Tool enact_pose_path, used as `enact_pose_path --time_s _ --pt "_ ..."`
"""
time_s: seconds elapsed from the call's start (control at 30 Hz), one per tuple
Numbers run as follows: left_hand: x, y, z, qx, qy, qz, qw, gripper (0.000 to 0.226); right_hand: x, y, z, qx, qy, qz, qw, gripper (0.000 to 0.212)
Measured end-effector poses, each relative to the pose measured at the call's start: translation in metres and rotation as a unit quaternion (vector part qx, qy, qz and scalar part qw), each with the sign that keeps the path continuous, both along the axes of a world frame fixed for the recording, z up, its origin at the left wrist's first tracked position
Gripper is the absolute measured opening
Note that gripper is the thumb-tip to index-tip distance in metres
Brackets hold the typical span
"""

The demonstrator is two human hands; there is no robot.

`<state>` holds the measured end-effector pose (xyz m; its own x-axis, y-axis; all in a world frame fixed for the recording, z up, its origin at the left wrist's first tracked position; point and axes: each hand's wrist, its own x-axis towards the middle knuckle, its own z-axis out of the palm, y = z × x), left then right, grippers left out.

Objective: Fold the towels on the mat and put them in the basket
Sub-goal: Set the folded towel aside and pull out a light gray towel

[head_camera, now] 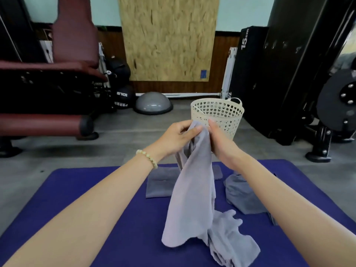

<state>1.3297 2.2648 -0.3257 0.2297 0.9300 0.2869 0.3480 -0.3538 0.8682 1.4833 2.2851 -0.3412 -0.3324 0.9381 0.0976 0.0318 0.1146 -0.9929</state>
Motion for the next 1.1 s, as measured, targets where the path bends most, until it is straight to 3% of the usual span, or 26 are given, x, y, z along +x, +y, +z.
enact_pose_path --time_s 0.17,0.23,0.33,0.43,0.57,0.7,0.77,0.9,1.0,1.1 --pt "-0.056 -0.037 0.022 0.029 0.059 0.037 0.997 0.014 -0.027 -0.031 0.035 0.045 -0.114 0.051 0.991 0.021" --pt "-0.079 -0.048 0.025 0.019 0.137 0.060 0.989 0.019 -0.036 -0.037 0.040 0.076 -0.187 0.064 0.977 0.048" --pt "-0.103 -0.065 0.024 -0.031 0.277 0.098 0.955 0.058 -0.057 -0.048 0.043 0.107 -0.259 0.128 0.951 0.061" --pt "-0.120 -0.079 0.029 -0.065 0.306 0.133 0.940 0.067 -0.073 -0.054 0.043 0.054 -0.326 0.201 0.922 0.071" --pt "-0.149 -0.095 0.058 0.028 0.237 0.171 0.956 0.063 -0.086 -0.059 0.049 0.016 -0.262 0.224 0.938 0.041" --pt "-0.187 -0.108 0.097 0.140 0.092 0.249 0.954 0.058 -0.099 -0.058 0.063 0.009 -0.156 0.220 0.963 0.028" --pt "-0.200 -0.108 0.107 0.162 0.065 0.274 0.946 0.060 -0.110 -0.057 0.068 0.020 -0.132 0.214 0.968 0.025" --pt "-0.207 -0.094 0.080 0.111 0.028 0.300 0.947 0.059 -0.131 -0.054 0.048 0.051 -0.148 0.173 0.972 0.040" --pt "-0.206 -0.079 0.017 0.033 0.010 0.308 0.951 0.056 -0.132 -0.041 0.002 0.046 -0.187 0.142 0.971 0.034" --pt "-0.200 -0.065 -0.056 -0.053 0.014 0.311 0.949 0.052 -0.123 -0.030 -0.062 -0.009 -0.236 0.115 0.965 0.044"
